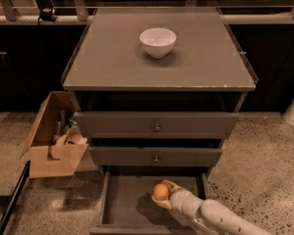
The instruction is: Pick orange from bottom drawer and place on counter
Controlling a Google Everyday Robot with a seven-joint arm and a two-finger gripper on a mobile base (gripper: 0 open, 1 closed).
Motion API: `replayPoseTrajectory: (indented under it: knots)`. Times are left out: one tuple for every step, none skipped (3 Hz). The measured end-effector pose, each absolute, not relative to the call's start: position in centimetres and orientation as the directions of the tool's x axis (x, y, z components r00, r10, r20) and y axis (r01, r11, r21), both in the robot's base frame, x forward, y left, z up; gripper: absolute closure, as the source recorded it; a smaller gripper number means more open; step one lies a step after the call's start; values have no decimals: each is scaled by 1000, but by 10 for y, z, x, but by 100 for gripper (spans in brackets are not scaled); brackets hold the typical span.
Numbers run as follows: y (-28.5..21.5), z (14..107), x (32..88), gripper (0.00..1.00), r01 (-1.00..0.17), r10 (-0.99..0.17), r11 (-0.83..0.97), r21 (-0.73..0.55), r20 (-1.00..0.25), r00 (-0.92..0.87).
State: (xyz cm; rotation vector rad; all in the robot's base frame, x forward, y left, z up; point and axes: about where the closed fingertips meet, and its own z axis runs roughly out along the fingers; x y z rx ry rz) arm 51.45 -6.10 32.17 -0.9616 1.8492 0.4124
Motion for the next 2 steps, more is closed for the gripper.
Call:
replayPoseTrajectory:
  knots:
    - [-60, 322, 514, 100, -771, -434, 625, -123, -876, -212]
    - [-55, 343, 511, 100, -795, -440, 592, -132, -879, -182]
